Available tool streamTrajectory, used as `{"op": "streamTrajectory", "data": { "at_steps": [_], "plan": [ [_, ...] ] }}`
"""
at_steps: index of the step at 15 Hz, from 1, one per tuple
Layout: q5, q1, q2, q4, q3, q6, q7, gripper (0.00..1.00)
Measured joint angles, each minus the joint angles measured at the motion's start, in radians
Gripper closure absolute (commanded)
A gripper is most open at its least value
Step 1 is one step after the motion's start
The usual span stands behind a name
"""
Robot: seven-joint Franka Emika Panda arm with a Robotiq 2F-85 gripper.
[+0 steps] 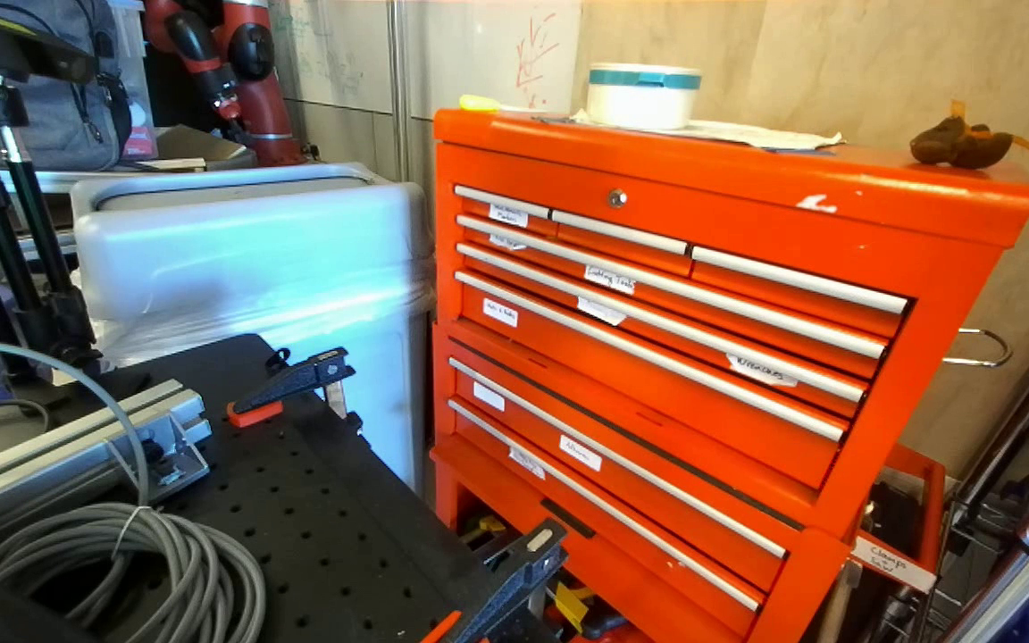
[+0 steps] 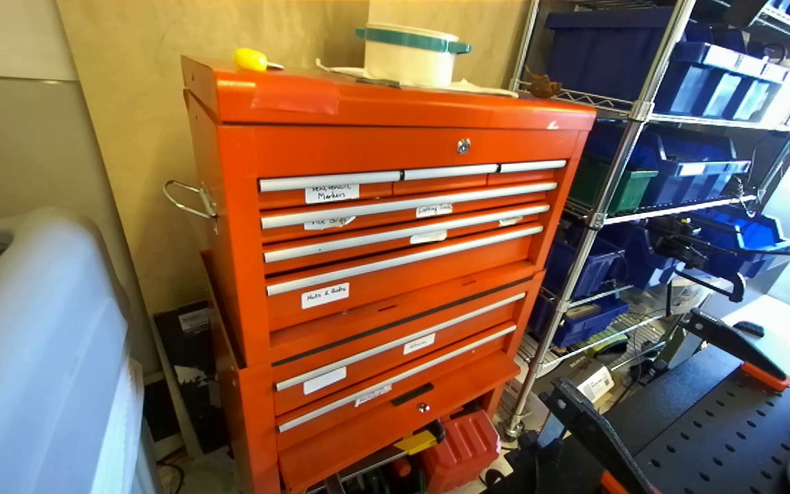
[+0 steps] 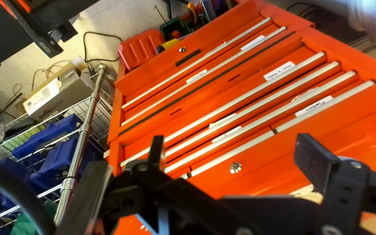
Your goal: Put the brown object in the white bowl
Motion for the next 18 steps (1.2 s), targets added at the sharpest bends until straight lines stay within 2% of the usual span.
{"op": "streamTrajectory", "data": {
  "at_steps": [5, 11, 14, 18],
  "plan": [
    [-0.122, -0.122, 0.179, 0.129, -0.003, 0.056, 0.088, 0.00],
    [-0.290, -0.211, 0.325, 0.284, -0.053, 0.063, 0.212, 0.00],
    [-0.400, -0.239, 0.400, 0.346, -0.079, 0.077, 0.347, 0.00],
    [-0.576, -0.252, 0.523, 0.439, -0.139, 0.081, 0.604, 0.00]
  ]
}}
